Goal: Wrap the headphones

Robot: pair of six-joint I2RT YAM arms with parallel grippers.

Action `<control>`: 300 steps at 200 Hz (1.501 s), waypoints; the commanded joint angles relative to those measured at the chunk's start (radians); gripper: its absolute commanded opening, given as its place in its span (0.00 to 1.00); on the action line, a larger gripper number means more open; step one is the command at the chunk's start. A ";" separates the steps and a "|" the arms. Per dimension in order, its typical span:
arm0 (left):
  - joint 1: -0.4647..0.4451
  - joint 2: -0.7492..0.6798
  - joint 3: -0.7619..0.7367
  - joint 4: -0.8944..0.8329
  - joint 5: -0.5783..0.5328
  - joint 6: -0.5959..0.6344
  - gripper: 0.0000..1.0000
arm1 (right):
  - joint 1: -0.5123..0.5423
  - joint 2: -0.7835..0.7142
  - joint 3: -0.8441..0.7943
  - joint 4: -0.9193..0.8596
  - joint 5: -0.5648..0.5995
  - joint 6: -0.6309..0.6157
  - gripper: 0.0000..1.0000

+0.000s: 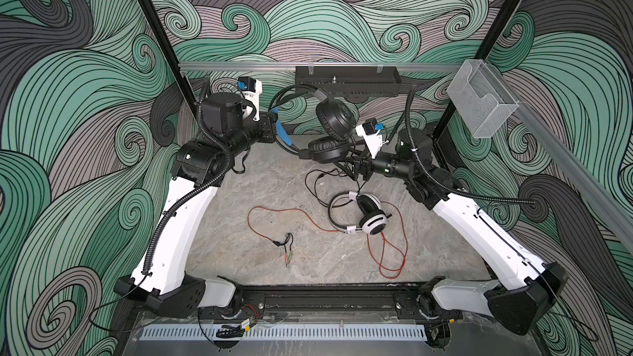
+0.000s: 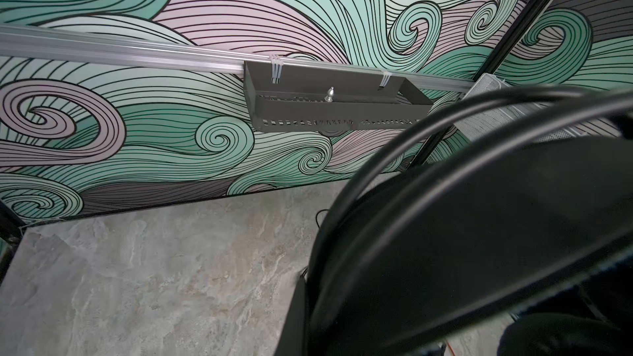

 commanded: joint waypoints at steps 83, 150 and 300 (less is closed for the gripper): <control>-0.001 -0.009 0.000 -0.052 0.114 -0.146 0.00 | -0.002 -0.205 -0.236 0.158 -0.028 0.049 0.58; -0.004 -0.003 0.057 -0.208 0.106 -0.136 0.00 | -0.001 -0.237 -0.325 0.356 -0.026 0.191 0.78; -0.002 -0.155 -0.177 -0.083 0.172 -0.276 0.00 | 0.153 -0.289 -0.326 0.153 0.099 0.137 0.68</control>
